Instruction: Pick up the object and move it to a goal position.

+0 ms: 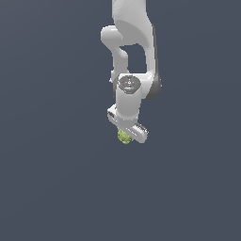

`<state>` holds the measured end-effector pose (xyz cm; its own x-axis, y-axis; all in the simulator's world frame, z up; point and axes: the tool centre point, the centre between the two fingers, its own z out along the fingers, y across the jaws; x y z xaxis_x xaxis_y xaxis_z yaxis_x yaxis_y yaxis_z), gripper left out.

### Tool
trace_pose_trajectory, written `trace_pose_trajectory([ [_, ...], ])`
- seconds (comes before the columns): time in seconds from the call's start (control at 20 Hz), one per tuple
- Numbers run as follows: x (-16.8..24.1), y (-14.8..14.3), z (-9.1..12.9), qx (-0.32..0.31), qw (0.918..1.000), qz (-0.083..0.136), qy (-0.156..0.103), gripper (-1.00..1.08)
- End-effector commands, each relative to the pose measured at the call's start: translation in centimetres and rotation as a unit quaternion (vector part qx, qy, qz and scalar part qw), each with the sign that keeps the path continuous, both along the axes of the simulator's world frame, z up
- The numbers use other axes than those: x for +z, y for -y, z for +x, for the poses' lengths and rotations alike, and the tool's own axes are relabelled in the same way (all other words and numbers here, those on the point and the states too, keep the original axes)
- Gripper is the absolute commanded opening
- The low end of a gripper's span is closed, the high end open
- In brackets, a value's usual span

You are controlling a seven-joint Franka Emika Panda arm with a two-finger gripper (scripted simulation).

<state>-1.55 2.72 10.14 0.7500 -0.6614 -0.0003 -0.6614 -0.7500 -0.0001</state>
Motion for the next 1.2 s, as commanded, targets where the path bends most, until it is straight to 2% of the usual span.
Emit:
trace_pose_trajectory([
  [0.0,2.2,0.3,0.5,0.0,1.0,0.0,0.0,-1.0],
  [0.75,17.3,2.3,4.7,-0.001,1.0,-0.001,0.0,-1.0],
  [1.15,22.8,2.9,6.4,0.0,1.0,0.0,0.0,-1.0],
])
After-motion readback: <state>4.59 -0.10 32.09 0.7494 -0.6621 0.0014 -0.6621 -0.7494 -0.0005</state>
